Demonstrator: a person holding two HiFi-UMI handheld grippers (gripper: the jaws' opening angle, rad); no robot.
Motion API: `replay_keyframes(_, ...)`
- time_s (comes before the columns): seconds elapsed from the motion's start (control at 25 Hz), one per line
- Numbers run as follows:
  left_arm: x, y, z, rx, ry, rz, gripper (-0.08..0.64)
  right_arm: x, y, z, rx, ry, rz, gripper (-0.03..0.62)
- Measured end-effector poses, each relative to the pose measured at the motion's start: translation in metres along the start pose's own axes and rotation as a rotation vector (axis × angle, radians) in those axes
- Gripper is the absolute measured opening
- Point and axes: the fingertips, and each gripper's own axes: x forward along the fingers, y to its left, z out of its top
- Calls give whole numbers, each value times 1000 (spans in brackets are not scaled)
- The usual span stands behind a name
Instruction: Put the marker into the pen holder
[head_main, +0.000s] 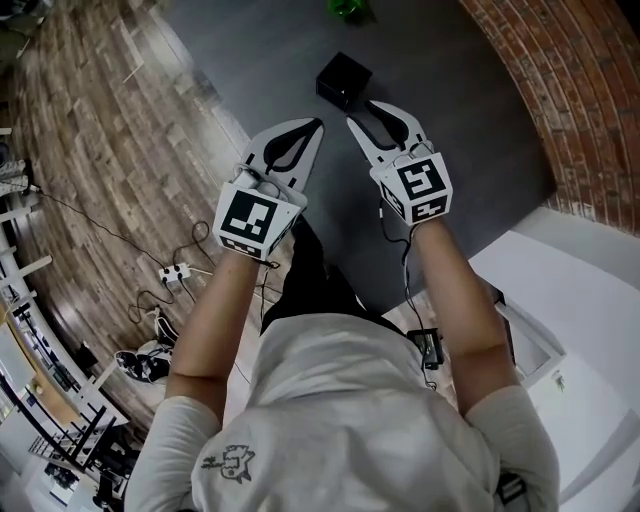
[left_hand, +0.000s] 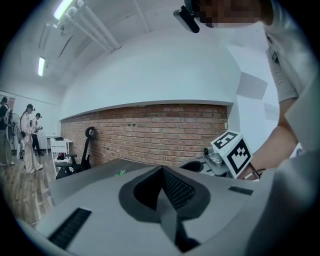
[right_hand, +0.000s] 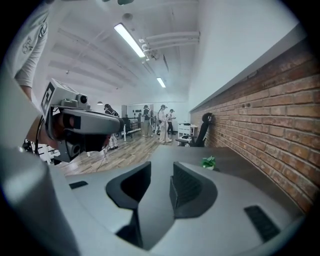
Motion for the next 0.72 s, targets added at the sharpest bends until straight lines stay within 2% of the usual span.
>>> replay_keyframes(0.2, -22, -27, 16, 13, -33, -5, 11, -36, 25, 19, -23, -36, -1, 118)
replay_keyframes(0.4, -46, -60, 24, -40, -58, -6, 11, -80, 52, 41, -43, -92, 7, 80)
replay_keyframes(0.72, -90, -118, 44, -37, -103, -7, 11, -157, 98, 64, -82, -164, 48, 40)
